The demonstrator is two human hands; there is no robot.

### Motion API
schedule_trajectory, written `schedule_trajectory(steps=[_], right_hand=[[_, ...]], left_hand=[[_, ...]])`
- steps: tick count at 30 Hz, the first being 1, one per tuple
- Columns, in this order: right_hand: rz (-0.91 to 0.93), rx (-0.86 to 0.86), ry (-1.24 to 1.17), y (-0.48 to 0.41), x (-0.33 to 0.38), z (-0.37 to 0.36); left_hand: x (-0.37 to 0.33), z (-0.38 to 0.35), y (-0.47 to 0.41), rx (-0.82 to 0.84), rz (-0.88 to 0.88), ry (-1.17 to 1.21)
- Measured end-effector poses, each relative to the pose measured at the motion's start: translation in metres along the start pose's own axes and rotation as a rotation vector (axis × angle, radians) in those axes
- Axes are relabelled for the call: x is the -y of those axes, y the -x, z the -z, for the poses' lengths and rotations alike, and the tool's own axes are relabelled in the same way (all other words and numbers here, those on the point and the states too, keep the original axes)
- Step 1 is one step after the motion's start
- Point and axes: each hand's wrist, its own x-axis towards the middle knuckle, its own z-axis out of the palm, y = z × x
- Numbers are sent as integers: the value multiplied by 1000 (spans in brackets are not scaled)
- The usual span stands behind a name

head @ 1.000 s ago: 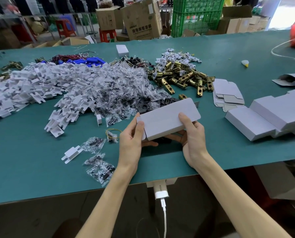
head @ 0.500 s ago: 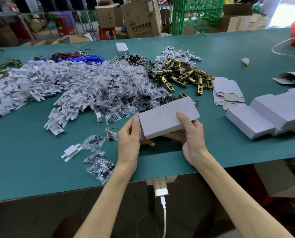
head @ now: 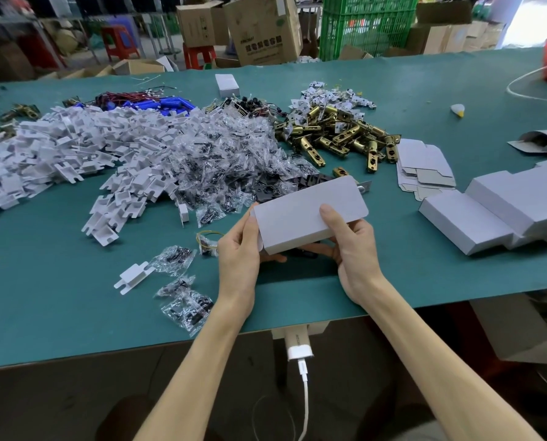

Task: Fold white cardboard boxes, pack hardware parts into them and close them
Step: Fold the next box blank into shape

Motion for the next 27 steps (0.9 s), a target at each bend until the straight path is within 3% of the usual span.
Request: schedule_trajectory(steps=[9,19,27], right_hand=[[-4,45,32,4,3,-2],[-112,12,7,8,8,-3],[-116,24,41,9,7,-3]], left_hand=[[0,0,1,135,-6,-3],[-4,-1,2,102,-1,90],[-2,-1,4,60,9,-5]])
